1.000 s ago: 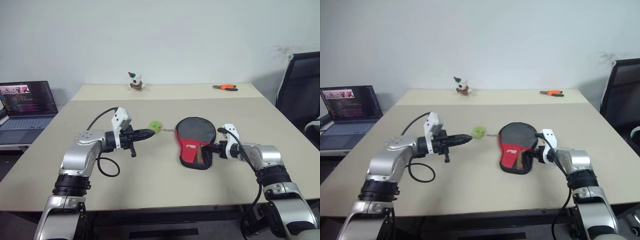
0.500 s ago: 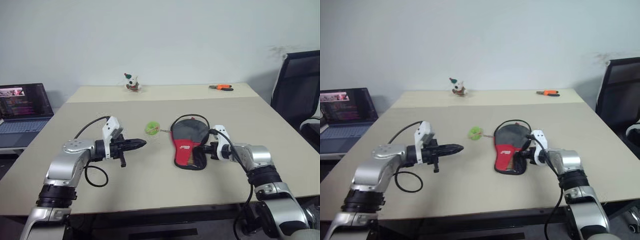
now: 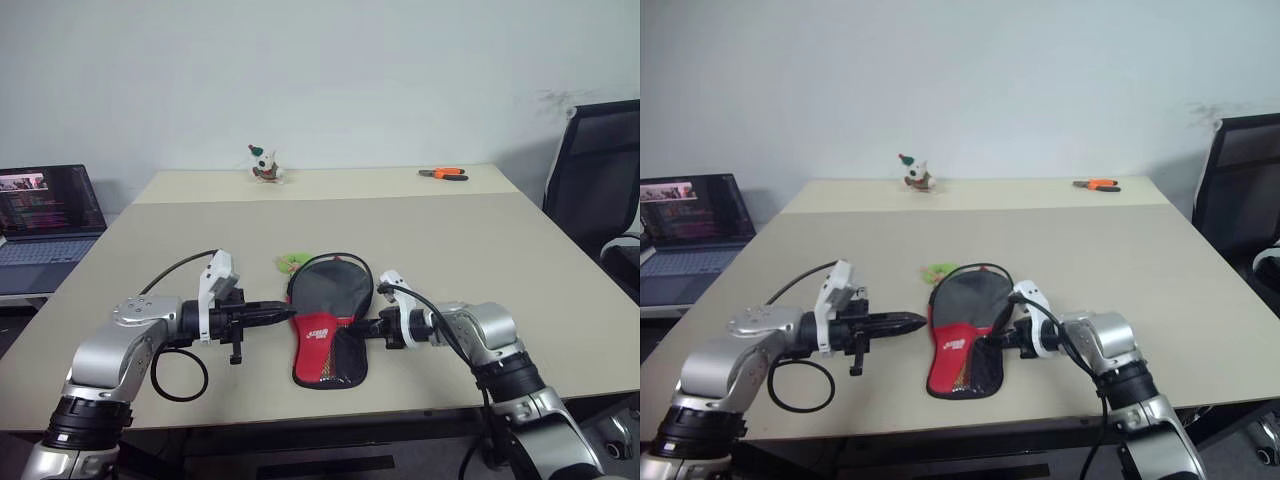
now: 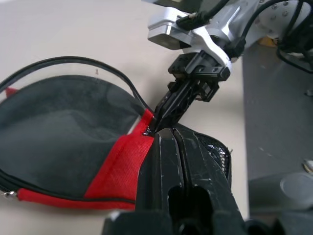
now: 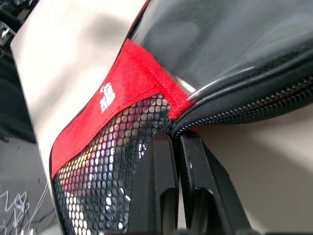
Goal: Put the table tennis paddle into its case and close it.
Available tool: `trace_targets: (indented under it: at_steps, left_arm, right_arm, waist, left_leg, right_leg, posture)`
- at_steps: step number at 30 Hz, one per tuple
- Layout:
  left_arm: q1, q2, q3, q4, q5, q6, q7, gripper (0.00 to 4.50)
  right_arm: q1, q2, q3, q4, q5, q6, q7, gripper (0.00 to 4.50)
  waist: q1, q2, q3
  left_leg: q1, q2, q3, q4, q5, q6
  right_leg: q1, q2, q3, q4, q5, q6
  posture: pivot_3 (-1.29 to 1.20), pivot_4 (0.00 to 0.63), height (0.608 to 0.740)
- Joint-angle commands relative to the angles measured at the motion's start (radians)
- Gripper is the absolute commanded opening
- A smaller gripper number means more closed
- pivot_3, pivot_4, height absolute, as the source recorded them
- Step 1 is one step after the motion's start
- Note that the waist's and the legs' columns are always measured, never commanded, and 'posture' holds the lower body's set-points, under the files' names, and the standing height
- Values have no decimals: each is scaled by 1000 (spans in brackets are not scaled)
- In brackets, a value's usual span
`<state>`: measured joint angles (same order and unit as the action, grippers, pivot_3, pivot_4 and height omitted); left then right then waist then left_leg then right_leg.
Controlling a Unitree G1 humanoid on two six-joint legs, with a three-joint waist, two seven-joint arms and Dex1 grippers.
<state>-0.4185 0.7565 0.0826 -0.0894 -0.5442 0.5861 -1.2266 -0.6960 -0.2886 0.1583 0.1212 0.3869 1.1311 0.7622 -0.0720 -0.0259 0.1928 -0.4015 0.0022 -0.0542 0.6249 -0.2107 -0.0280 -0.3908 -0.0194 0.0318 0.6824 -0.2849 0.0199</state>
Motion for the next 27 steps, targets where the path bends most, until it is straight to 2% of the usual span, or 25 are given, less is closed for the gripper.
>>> trace_targets:
  at_steps: [1,9,16,24,27]
  left_arm:
    - [8,24,10,-52,-25,2,-12,0]
    - [13,25,-4,-55,-23,-3,-20,0]
    - [5,27,-11,-45,-15,-8,-25,0]
    - [9,22,-13,-49,-15,-7,-14,0]
    - [14,21,-12,-53,-15,-8,-10,0]
  right_arm:
    - [30,-37,-17,-85,39,40,5,38]
    - [123,-104,-67,-207,96,118,-25,38]
    - [145,-156,-98,-228,123,138,-42,38]
    - [132,-124,-103,-201,122,127,-101,38]
    - [133,-122,-112,-207,131,136,-114,764]
  waist:
    - [5,0,0]
    - [23,0,0]
    - [26,0,0]
    - [32,0,0]
    - [32,0,0]
  left_leg:
    - [0,0,0,0,0,0]
    - [0,0,1,0,-1,0]
    - [0,-1,1,0,-1,0]
    - [0,-1,1,0,-1,0]
    - [0,-1,1,0,-1,0]
  right_leg:
    - [0,0,0,0,0,0]
    - [0,0,0,-2,0,0]
    - [1,0,0,-2,-1,1]
    - [1,0,0,-2,-1,2]
    - [1,0,0,-2,-1,2]
  posture:
    - [0,150,740]
    - [0,150,740]
    - [0,150,740]
    - [0,150,740]
    - [0,150,740]
